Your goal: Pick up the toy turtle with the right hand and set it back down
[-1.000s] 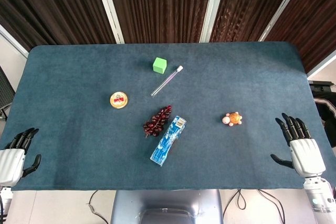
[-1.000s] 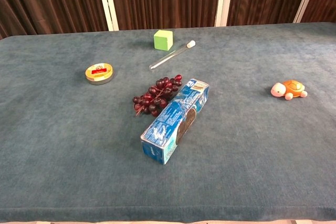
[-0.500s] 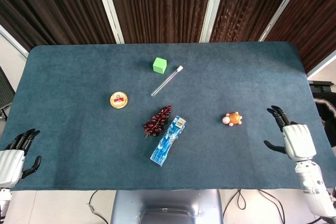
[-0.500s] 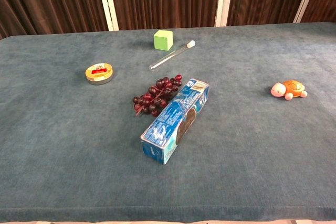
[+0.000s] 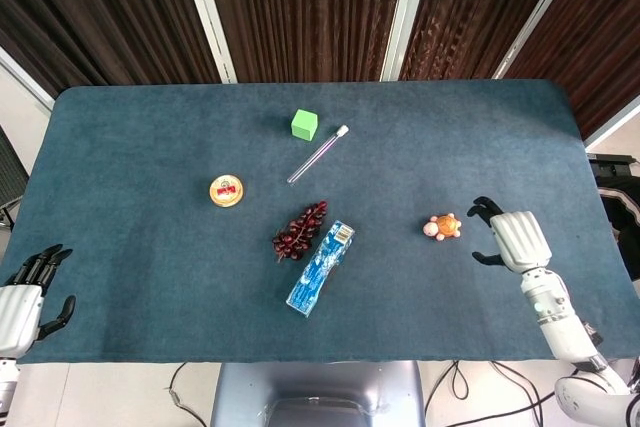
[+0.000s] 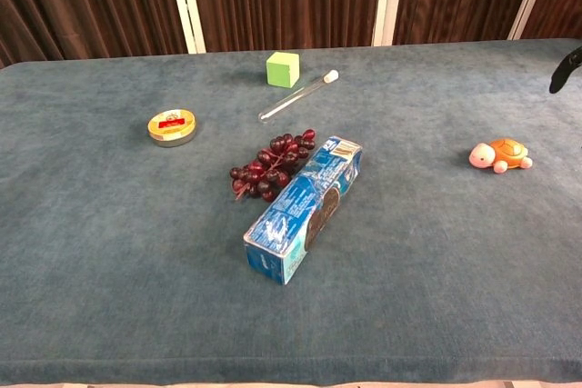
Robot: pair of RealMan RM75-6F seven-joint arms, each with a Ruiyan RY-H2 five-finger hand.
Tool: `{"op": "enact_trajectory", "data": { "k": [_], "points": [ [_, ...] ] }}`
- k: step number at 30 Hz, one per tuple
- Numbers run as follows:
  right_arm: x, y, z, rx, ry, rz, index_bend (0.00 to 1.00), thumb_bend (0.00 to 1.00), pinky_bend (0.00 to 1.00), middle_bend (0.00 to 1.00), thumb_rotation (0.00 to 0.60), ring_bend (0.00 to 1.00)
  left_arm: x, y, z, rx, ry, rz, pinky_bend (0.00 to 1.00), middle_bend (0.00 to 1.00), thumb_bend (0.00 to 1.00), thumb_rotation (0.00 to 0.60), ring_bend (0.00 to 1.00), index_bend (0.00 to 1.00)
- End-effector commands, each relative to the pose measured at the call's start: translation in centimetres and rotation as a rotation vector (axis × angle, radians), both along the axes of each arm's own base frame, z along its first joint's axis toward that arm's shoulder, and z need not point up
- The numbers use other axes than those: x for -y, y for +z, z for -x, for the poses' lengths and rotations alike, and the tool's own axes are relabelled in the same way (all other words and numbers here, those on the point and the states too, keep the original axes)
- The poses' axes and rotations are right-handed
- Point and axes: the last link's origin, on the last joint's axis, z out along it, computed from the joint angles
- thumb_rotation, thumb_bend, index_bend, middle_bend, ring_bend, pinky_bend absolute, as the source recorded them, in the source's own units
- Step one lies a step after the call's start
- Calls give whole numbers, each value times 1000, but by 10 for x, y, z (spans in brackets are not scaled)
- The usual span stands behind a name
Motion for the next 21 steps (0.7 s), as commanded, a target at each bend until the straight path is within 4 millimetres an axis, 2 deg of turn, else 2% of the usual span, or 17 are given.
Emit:
{"op": "enact_trajectory", "data": {
  "k": [1,7,11,15,21],
  "points": [
    [14,-11,2,0,-32,-8,479,112,891,358,600,972,1,-1,0,0,-1,5,391,98,410,600,145,166],
    [31,-28,8,40,-91,-37,488,138,891,369,600,972,-1,0,1,0,9,-2,391,97,409,600,145,166],
    [33,-31,8,42,-92,-42,491,155,892,380,600,972,-1,0,1,0,9,-2,391,98,410,600,145,166],
    [44,-47,7,43,-95,-56,501,155,892,393,600,972,-1,-1,1,-2,12,3,391,98,411,600,145,167],
    [53,-56,6,46,-85,-53,529,189,895,414,600,978,-1,-1,1,0,14,2,391,97,409,600,145,168]
  ]
}}
